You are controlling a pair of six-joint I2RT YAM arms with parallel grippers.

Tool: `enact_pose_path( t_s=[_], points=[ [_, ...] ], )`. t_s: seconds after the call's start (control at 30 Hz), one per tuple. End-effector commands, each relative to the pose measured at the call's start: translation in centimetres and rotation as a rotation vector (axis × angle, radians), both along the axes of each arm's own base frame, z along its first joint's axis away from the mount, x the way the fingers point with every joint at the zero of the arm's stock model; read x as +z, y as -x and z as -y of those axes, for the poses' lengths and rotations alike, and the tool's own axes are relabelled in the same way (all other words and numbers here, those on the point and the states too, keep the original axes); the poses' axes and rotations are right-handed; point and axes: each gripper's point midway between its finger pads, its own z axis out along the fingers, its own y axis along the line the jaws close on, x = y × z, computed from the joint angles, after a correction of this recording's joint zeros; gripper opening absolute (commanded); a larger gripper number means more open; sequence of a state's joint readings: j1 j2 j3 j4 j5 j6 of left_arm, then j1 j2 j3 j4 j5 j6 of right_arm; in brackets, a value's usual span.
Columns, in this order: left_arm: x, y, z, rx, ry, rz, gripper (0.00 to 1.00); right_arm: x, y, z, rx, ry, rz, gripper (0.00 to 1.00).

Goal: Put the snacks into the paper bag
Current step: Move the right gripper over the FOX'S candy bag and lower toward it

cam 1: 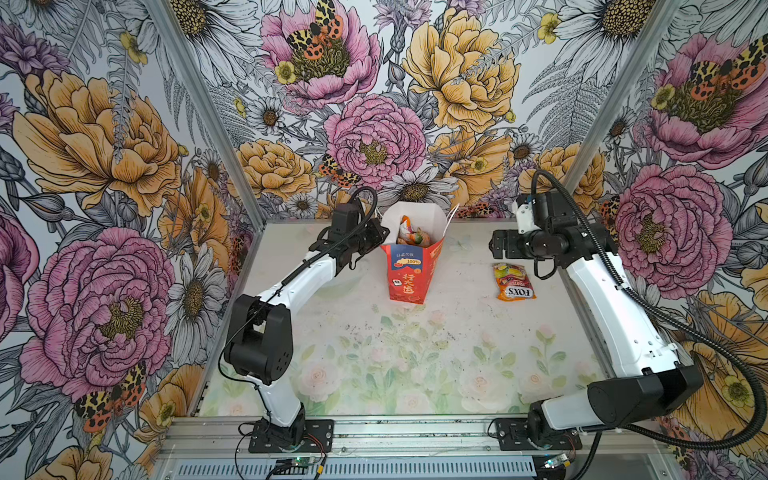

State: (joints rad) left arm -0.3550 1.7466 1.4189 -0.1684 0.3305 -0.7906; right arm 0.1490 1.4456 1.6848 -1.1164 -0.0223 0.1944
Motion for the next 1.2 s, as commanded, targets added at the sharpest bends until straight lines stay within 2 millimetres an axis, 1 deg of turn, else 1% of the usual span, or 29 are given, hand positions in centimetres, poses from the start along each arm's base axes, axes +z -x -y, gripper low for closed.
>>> enact_pose_path(
  t_s=[0.0,0.13,0.27,0.4,0.63,0.83,1.03,1.17],
  points=[
    [0.5,-0.3,-0.4,0.011,0.008,0.013,0.00,-1.1,-0.4,1.7,-0.058,-0.016,-0.015,0.98],
    [0.4,-0.4,-0.5,0.012,0.008,0.011,0.00,-2.8,-0.7,3.8,-0.113,-0.019,-0.062,0.99],
    [0.4,-0.4,-0.5,0.011,0.009,0.009,0.00,-3.9,-1.1,5.5,-0.152,-0.008,-0.092,1.00],
    [0.5,-0.4,-0.5,0.011,0.010,0.010,0.00,-5.5,-1.6,7.1,-0.181,0.050,-0.132,1.00],
    [0.2,-0.3,-0.5,0.011,0.007,0.005,0.00,-9.8,-3.0,8.6,-0.191,0.138,-0.250,1.00],
    [0.3,-0.4,-0.6,0.013,0.007,0.004,0.00,-13.7,-4.6,9.3,-0.180,0.142,-0.347,1.00],
    [0.3,-0.3,-0.7,0.017,0.003,0.004,0.00,-16.6,-5.8,10.0,-0.176,0.136,-0.426,1.00],
    [0.2,-0.4,-0.7,0.017,0.003,0.001,0.00,-18.0,-6.6,10.4,-0.174,0.133,-0.455,1.00]
  ],
)
